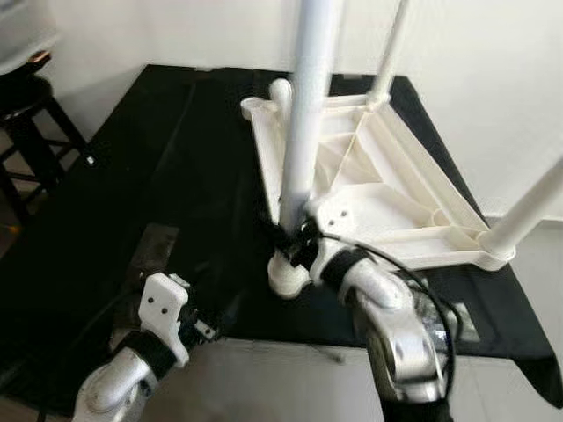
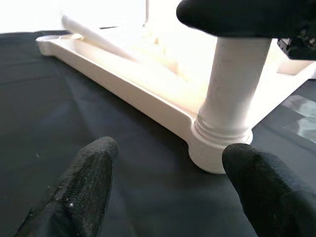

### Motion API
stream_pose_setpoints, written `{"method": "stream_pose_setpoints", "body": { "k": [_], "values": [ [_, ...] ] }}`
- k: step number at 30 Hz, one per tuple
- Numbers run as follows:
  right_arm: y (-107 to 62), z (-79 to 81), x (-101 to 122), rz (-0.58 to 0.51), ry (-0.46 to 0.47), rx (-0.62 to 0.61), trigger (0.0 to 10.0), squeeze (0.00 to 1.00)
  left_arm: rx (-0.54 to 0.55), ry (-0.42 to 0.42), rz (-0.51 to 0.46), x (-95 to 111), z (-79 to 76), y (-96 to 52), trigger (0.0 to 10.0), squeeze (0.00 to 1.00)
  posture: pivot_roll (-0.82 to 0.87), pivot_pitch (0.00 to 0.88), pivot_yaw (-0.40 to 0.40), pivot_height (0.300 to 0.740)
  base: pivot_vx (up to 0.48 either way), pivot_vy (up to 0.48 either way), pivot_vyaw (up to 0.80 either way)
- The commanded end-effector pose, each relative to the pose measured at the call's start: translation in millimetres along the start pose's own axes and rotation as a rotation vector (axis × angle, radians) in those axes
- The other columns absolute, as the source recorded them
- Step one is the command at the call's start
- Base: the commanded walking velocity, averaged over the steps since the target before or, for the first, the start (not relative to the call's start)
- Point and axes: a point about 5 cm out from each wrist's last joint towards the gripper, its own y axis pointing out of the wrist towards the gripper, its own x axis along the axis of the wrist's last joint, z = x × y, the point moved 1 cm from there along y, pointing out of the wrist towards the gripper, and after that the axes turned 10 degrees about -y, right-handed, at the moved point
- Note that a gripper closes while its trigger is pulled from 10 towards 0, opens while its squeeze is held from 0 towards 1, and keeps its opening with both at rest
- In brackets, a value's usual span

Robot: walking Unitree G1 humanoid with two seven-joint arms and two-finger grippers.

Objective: Building children table

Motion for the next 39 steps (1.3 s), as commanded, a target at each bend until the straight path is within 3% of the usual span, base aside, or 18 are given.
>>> {"method": "stream_pose_setpoints", "body": {
  "k": [1, 6, 7, 8, 9, 11, 12, 15, 17, 18, 20, 21, 22, 24, 27, 33, 39],
  "values": [
    [-2.8, 4.7, -41.9, 0.205, 0.042, 0.011, 0.0, 0.0, 0.001, -0.008, 0.025, -6.1, 2.3, -0.8, 10.0, 0.0, -0.15, 0.144, -0.065, 0.74, 0.0, 0.0, 0.0],
    [3.7, 3.1, -42.7, 0.208, 0.04, 0.018, 0.3, 0.0, 0.026, -0.002, 0.017, -6.1, 4.9, -1.4, 10.0, 0.0, -0.16, 0.135, -0.057, 0.74, 0.0, 0.0, 0.0],
    [3.8, 3.0, -42.3, 0.21, 0.044, 0.014, 7.5, 0.0, 0.034, -0.001, 0.014, -6.2, 5.6, -1.7, 10.0, 0.0, -0.16, 0.135, -0.057, 0.74, 0.0, 0.0, 0.0],
    [4.1, 1.4, -39.0, 0.215, 0.046, -0.003, 10.0, 0.0, 0.036, -0.001, 0.013, -6.5, 6.2, -1.1, 10.0, 0.0, -0.16, 0.126, -0.057, 0.74, 0.0, 0.0, 0.0],
    [7.3, -3.5, -32.1, 0.19, 0.061, -0.003, 10.0, 0.91, 0.03, -0.003, 0.014, -6.7, 6.4, 0.4, 10.0, 0.0, -0.16, 0.123, -0.057, 0.74, 0.0, 0.0, 0.0],
    [9.3, -6.6, -26.9, 0.172, 0.072, -0.004, 10.0, 0.91, 0.024, -0.004, 0.014, -6.8, 6.4, 1.5, 10.0, 0.0, -0.16, 0.123, -0.057, 0.74, 0.0, 0.0, 0.0],
    [18.2, -12.3, -12.5, 0.093, 0.089, 0.084, 10.0, 1.0, 0.015, -0.005, 0.017, -7.1, 6.0, 2.7, 10.0, 0.0, -0.16, 0.12, -0.057, 0.74, 0.0, 0.0, 0.0],
    [23.6, -15.5, 12.4, -0.047, 0.026, 0.242, 10.0, 1.0, 0.014, -0.005, 0.019, -7.6, 5.6, 2.8, 10.0, 0.0, -0.16, 0.118, -0.056, 0.74, 0.0, 0.0, 0.0],
    [23.6, -15.5, 12.4, -0.047, 0.026, 0.242, 10.0, 1.0, 0.014, -0.005, 0.019, -7.6, 5.6, 2.8, 10.0, 0.0, -0.16, 0.118, -0.056, 0.74, 0.0, 0.0, 0.0],
    [22.5, -16.0, 18.4, -0.078, 0.006, 0.345, 10.0, 1.0, 0.015, -0.006, 0.018, -7.8, 5.1, 3.1, 10.0, 0.0, -0.15, 0.115, -0.061, 0.74, 0.0, 0.0, 0.0],
    [22.5, -16.0, 18.4, -0.078, 0.006, 0.345, 10.0, 1.0, 0.015, -0.006, 0.018, -7.8, 5.1, 3.1, 10.0, 0.0, -0.15, 0.115, -0.061, 0.74, 0.0, 0.0, 0.0],
    [19.4, -19.1, 22.8, -0.104, -0.046, 0.485, 10.0, 0.0, 0.017, -0.006, 0.016, -8.0, 4.5, 3.4, 10.0, 0.0, -0.14, 0.115, -0.063, 0.74, 0.0, 0.0, 0.0],
    [19.4, -19.1, 22.8, -0.104, -0.046, 0.485, 10.0, 0.0, 0.017, -0.006, 0.016, -8.0, 4.5, 3.4, 10.0, 0.0, -0.14, 0.115, -0.063, 0.74, 0.0, 0.0, 0.0],
    [20.0, -31.9, 27.0, -0.116, -0.142, 0.684, 10.0, 0.0, 0.019, -0.007, 0.013, -8.7, 3.1, 3.9, 10.0, 0.0, -0.13, 0.11, -0.064, 0.74, 0.0, 0.0, 0.0],
    [28.6, -38.9, 32.2, -0.117, -0.187, 0.783, 10.0, 0.0, 0.017, -0.009, 0.015, -9.8, 1.1, 3.7, 10.0, 0.0, -0.12, 0.109, -0.069, 0.74, 0.0, 0.0, 0.0],
    [29.8, -37.4, 34.6, -0.125, -0.184, 0.807, 10.0, 0.0, 0.016, -0.01, 0.015, -9.9, 0.4, 3.3, 10.0, 0.0, -0.12, 0.113, -0.068, 0.74, 0.0, 0.0, 0.0],
    [32.6, -41.9, 34.1, -0.12, -0.122, 0.949, 10.0, 0.0, 0.008, -0.017, 0.022, -10.8, -3.3, 0.7, 10.0, 0.0, -0.11, 0.119, -0.061, 0.74, 0.0, 0.0, 0.0]
  ]
}}
